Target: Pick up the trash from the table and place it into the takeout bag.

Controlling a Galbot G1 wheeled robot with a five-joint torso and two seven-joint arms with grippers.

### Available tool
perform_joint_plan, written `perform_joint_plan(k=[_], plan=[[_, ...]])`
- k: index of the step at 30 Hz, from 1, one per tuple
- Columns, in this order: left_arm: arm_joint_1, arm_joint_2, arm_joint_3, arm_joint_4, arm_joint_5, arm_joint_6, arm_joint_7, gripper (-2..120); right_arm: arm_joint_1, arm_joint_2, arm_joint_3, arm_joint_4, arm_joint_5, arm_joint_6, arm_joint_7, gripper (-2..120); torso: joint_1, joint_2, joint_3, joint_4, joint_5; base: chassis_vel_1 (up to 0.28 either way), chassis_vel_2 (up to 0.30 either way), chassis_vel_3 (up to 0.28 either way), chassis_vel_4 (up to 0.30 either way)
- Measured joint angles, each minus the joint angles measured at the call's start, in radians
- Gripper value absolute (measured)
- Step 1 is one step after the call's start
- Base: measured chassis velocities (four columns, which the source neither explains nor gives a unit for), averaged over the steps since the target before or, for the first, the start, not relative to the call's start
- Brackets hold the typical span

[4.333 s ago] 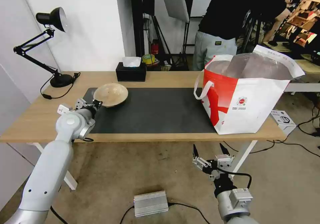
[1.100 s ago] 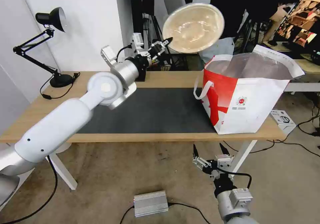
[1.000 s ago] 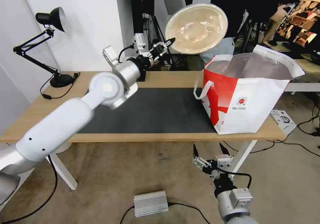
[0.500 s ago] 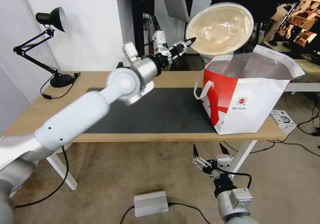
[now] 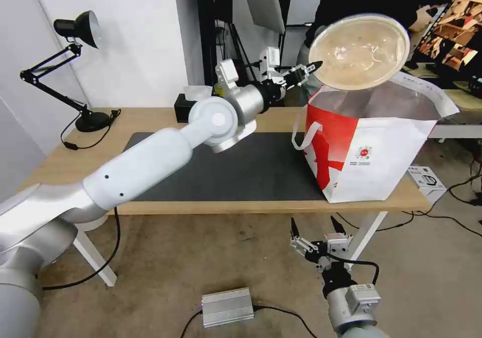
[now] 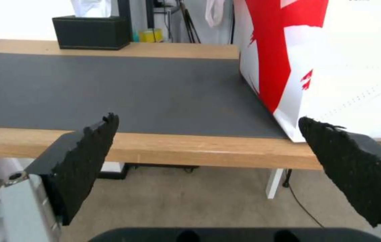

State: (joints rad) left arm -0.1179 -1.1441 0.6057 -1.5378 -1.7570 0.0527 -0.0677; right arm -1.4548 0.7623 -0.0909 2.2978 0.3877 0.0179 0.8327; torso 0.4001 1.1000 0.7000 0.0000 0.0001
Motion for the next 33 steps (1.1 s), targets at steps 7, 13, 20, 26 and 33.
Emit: perform_joint_plan(k=[7,13,20,26,33], plan=[[-0.017,-0.057,0.038,0.083,0.089,-0.005,0.004,0,0.000,0.000,0.000,0.000,0.000,0.000,0.000,100,0.000,0.000,0.000,-0.0001,0.0000,0.000,0.000,0.000,0.000],[-0.027,-0.079,0.068,0.132,0.174,-0.015,0.005,0,0.000,0.000,0.000,0.000,0.000,0.000,0.000,100,0.000,0.000,0.000,0.0000,0.0000,0.000,0.000,0.000,0.000],[-0.037,-0.088,0.105,0.163,0.297,-0.030,0.016,0,0.000,0.000,0.000,0.000,0.000,0.000,0.000,100,0.000,0.000,0.000,0.0000,-0.0001,0.000,0.000,0.000,0.000],[-0.059,-0.077,0.139,0.172,0.373,-0.039,0.030,0,0.000,0.000,0.000,0.000,0.000,0.000,0.000,100,0.000,0.000,0.000,-0.0001,-0.0001,0.000,0.000,0.000,0.000],[-0.089,-0.065,0.179,0.173,0.432,-0.046,0.056,0,0.000,0.000,0.000,0.000,0.000,0.000,0.000,100,0.000,0.000,0.000,0.0000,-0.0001,0.000,0.000,0.000,0.000]])
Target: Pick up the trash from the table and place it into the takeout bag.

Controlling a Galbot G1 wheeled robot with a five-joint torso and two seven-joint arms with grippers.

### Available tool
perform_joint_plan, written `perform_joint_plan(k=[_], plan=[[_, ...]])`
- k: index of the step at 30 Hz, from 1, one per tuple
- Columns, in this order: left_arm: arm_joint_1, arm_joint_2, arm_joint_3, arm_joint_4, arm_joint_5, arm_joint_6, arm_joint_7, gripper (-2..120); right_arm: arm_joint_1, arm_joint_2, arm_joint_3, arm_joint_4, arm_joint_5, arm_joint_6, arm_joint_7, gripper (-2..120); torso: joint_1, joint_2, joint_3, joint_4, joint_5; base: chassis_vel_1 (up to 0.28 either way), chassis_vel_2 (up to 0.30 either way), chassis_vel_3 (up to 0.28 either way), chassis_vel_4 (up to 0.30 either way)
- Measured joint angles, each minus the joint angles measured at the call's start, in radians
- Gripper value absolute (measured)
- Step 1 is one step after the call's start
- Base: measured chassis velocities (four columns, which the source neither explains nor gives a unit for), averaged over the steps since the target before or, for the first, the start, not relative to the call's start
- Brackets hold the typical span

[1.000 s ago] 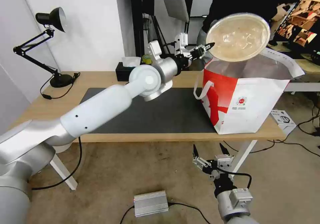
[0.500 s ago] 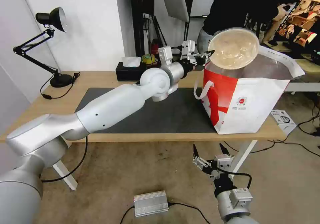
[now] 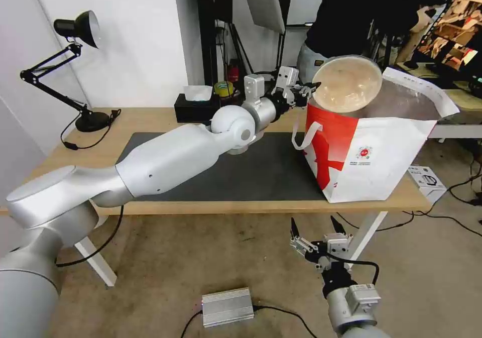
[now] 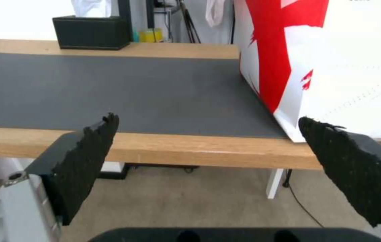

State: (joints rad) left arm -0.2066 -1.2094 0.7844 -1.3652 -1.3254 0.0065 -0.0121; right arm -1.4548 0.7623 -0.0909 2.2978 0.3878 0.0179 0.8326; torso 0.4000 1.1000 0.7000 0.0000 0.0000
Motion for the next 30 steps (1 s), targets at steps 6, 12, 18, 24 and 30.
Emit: perform_joint_plan(k=[6,12,18,24,30], plan=[[-0.019,0.006,0.025,0.003,0.017,-0.002,0.018,0,0.000,0.000,0.000,0.000,0.000,0.000,0.000,100,0.000,0.000,0.000,0.0000,0.0000,0.000,0.000,0.000,0.000],[-0.037,0.009,0.053,0.019,0.060,-0.014,0.063,0,0.000,0.000,0.000,0.000,0.000,0.000,0.000,100,0.000,0.000,0.000,0.0000,0.0000,0.000,0.000,0.000,0.000],[-0.037,0.011,0.060,0.028,0.081,-0.022,0.076,0,0.000,0.000,0.000,0.000,0.000,0.000,0.000,100,0.000,0.000,0.000,0.0000,0.0000,0.000,0.000,0.000,0.000],[-0.035,0.018,0.065,0.036,0.105,-0.034,0.081,0,0.000,0.000,0.000,0.000,0.000,0.000,0.000,100,0.000,0.000,0.000,0.0000,0.0000,0.000,0.000,0.000,0.000],[-0.035,0.025,0.065,0.033,0.105,-0.047,0.077,21,0.000,0.000,0.000,0.000,0.000,0.000,0.000,100,0.000,0.000,0.000,0.0001,0.0000,0.000,0.000,0.000,0.000]])
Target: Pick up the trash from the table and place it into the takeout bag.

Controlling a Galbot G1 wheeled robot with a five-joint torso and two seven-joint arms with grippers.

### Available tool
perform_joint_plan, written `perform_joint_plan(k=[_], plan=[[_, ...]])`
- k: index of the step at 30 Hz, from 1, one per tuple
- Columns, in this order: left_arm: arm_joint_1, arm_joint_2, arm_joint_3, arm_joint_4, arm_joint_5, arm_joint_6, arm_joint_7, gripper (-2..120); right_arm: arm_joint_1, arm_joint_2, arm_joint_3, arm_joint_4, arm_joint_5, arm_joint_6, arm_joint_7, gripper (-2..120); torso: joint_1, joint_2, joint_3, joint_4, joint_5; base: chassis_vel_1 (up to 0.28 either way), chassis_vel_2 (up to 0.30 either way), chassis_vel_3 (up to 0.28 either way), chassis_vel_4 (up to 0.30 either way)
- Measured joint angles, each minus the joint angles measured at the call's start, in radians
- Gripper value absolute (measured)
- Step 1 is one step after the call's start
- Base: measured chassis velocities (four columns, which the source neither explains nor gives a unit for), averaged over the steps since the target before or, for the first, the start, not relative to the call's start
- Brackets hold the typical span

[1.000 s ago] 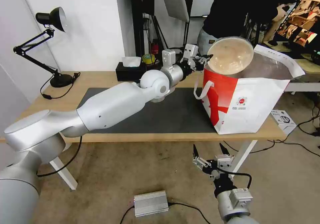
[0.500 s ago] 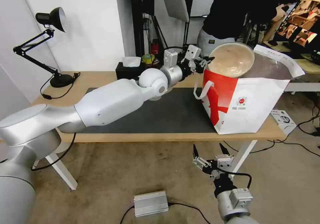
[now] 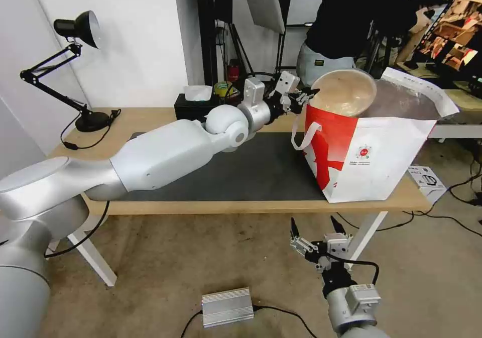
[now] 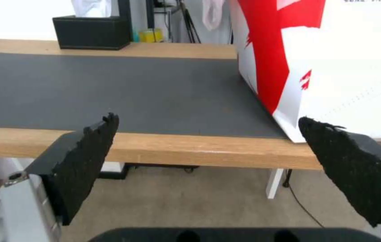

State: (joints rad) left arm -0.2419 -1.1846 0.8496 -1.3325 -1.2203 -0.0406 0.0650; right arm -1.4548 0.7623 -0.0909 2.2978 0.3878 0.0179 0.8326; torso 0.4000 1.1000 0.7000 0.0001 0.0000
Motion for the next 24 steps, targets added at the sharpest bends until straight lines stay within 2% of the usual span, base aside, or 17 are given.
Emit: perform_joint_plan(k=[3,4,8,10,14,15,19,22,24], plan=[[0.002,0.001,0.000,-0.022,0.000,-0.009,-0.023,34,0.000,0.000,0.000,0.000,0.000,0.000,0.000,100,0.000,0.000,0.000,-0.0001,0.0000,0.000,0.000,0.000,0.000],[0.002,0.001,0.000,-0.022,0.000,-0.009,-0.023,34,0.000,0.000,0.000,0.000,0.000,0.000,0.000,100,0.000,0.000,0.000,-0.0001,0.0000,0.000,0.000,0.000,0.000],[0.002,0.000,0.000,-0.025,-0.001,-0.012,-0.028,53,0.000,0.000,0.000,0.000,0.000,0.000,0.000,100,0.000,0.000,0.000,0.0000,0.0000,0.000,0.000,0.000,0.000],[0.002,0.000,0.001,-0.024,0.000,-0.012,-0.028,56,0.000,0.000,0.000,0.000,0.000,0.000,0.000,100,0.000,0.000,0.000,0.0000,0.0000,0.000,0.000,0.000,0.000],[0.001,-0.002,0.003,-0.019,0.000,-0.015,-0.029,75,0.000,0.000,0.000,0.000,0.000,0.000,0.000,100,0.000,0.000,0.000,-0.0001,0.0000,0.000,0.000,0.000,0.000],[0.001,-0.002,0.003,-0.019,0.000,-0.015,-0.029,75,0.000,0.000,0.000,0.000,0.000,0.000,0.000,100,0.000,0.000,0.000,-0.0001,0.0000,0.000,0.000,0.000,0.000],[0.001,-0.002,0.000,-0.017,0.001,-0.018,-0.032,91,0.000,0.000,0.000,0.000,0.000,0.000,0.000,100,0.000,0.000,0.000,-0.0001,0.0000,0.000,0.000,0.000,0.000],[0.003,0.001,-0.014,-0.023,0.001,-0.025,-0.042,97,0.000,0.000,0.000,0.000,0.000,0.000,0.000,100,0.000,0.000,0.000,-0.0002,0.0001,0.000,0.000,0.000,0.000],[0.014,0.022,-0.027,-0.046,0.005,-0.068,-0.072,99,0.000,0.000,0.000,0.000,0.000,0.000,0.000,100,0.000,0.000,0.000,-0.0003,0.0000,0.000,0.000,0.000,0.000]])
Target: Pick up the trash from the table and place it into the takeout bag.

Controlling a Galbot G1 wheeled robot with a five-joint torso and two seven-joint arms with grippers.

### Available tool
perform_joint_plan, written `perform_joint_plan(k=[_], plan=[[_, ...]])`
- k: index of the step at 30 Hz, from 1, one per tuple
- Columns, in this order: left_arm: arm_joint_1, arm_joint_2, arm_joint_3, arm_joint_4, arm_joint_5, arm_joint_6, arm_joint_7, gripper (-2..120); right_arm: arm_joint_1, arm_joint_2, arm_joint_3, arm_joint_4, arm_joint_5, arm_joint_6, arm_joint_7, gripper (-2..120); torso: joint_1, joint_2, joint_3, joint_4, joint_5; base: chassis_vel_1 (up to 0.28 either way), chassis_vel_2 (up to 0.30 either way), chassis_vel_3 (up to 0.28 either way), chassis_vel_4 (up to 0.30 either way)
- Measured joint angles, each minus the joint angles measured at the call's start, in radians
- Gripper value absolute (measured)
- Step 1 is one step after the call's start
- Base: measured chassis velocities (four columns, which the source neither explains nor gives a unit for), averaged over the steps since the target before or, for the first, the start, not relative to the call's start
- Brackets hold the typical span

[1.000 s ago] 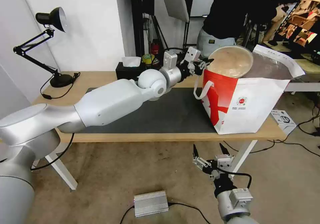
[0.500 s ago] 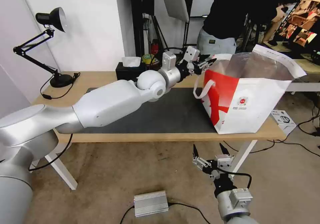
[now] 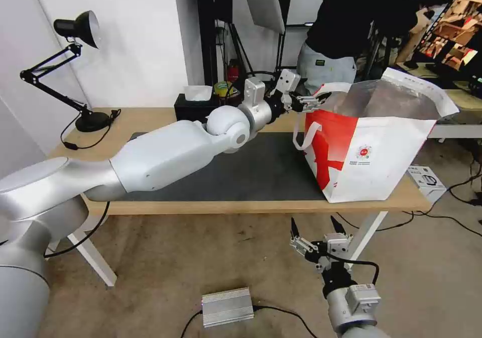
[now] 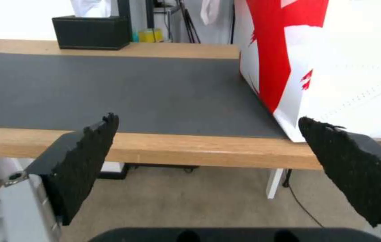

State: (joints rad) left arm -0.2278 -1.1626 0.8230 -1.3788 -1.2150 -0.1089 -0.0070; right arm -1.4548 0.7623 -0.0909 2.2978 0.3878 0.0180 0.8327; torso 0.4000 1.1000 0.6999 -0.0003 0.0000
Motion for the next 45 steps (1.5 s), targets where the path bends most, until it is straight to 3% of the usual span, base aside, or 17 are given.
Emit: perform_joint_plan(k=[2,6,8,10,12,16,17,20,22,26,28,30,34,38,40,42,45], plan=[[0.002,0.006,-0.001,-0.003,0.005,-0.011,-0.004,100,0.000,0.000,0.000,0.000,0.000,0.000,0.000,100,0.000,0.000,0.000,0.0000,0.0000,0.000,0.000,0.000,0.000],[0.051,0.116,-0.042,-0.117,0.060,-0.076,-0.065,100,0.000,0.000,0.000,0.000,0.000,0.000,0.000,100,0.000,0.000,0.000,0.0001,-0.0002,0.000,0.000,0.000,0.000],[0.060,0.134,-0.051,-0.136,0.062,-0.077,-0.074,100,0.000,0.000,0.000,0.000,0.000,0.000,0.000,100,0.000,0.000,0.000,0.0001,-0.0002,0.000,0.000,0.000,0.000],[0.114,0.229,-0.102,-0.216,0.069,-0.102,-0.108,100,0.000,0.000,0.000,0.000,0.000,0.000,0.000,100,0.000,0.000,0.000,0.0006,-0.0003,0.000,0.000,0.000,0.000],[0.135,0.259,-0.120,-0.236,0.070,-0.116,-0.115,100,0.000,0.000,0.000,0.000,0.000,0.000,0.000,100,0.000,0.000,0.000,0.0007,-0.0004,0.000,0.000,0.000,0.000],[0.236,0.410,-0.205,-0.353,0.092,-0.145,-0.134,100,0.000,0.000,0.000,0.000,0.000,0.000,0.000,100,0.000,0.000,0.000,0.0003,-0.0002,0.000,0.000,0.000,0.000],[0.236,0.410,-0.205,-0.353,0.092,-0.145,-0.134,100,0.000,0.000,0.000,0.000,0.000,0.000,0.000,100,0.000,0.000,0.000,0.0003,-0.0002,0.000,0.000,0.000,0.000],[0.359,0.514,-0.299,-0.473,0.135,-0.142,-0.189,100,0.000,0.000,0.000,0.000,0.000,0.000,0.000,100,0.000,0.000,0.000,0.0001,-0.0004,0.000,0.000,0.000,0.000],[0.388,0.535,-0.324,-0.493,0.145,-0.139,-0.196,100,0.000,0.000,0.000,0.000,0.000,0.000,0.000,100,0.000,0.000,0.000,0.0002,-0.0005,0.000,0.000,0.000,0.000],[0.678,0.676,-0.606,-0.627,0.203,-0.133,-0.214,100,0.000,0.000,0.000,0.000,0.000,0.000,0.000,100,0.000,0.000,0.000,0.0005,0.0000,0.000,0.000,0.000,0.000],[0.737,0.694,-0.652,-0.647,0.211,-0.132,-0.213,100,0.000,0.000,0.000,0.000,0.000,0.000,0.000,100,0.000,0.000,0.000,0.0008,-0.0007,0.000,0.000,0.000,0.000],[0.947,0.736,-0.847,-0.707,0.256,-0.147,-0.214,100,0.000,0.000,0.000,0.000,0.000,0.000,0.000,100,0.000,0.000,0.000,0.0009,0.0004,0.000,0.000,0.000,0.000],[1.065,0.722,-0.897,-0.718,0.294,-0.166,-0.215,100,0.000,0.000,0.000,0.000,0.000,0.000,0.000,100,0.000,0.000,0.000,0.0003,-0.0009,0.000,0.000,0.000,0.000],[1.119,0.701,-0.922,-0.723,0.343,-0.178,-0.219,100,0.000,0.000,0.000,0.000,0.000,0.000,0.000,100,0.000,0.000,0.000,-0.0002,0.0005,0.000,0.000,0.000,0.000],[1.217,0.648,-0.969,-0.735,0.424,-0.189,-0.261,100,0.000,0.000,0.000,0.000,0.000,0.000,0.000,100,0.000,0.000,0.000,0.0001,0.0000,0.000,0.000,0.000,0.000],[1.242,0.633,-0.983,-0.736,0.444,-0.192,-0.273,100,0.000,0.000,0.000,0.000,0.000,0.000,0.000,100,0.000,0.000,0.000,0.0001,0.0001,0.000,0.000,0.000,0.000],[1.370,0.537,-1.066,-0.726,0.546,-0.217,-0.308,100,0.000,0.000,0.000,0.000,0.000,0.000,0.000,100,0.000,0.000,0.000,0.0002,-0.0003,0.000,0.000,0.000,0.000]])
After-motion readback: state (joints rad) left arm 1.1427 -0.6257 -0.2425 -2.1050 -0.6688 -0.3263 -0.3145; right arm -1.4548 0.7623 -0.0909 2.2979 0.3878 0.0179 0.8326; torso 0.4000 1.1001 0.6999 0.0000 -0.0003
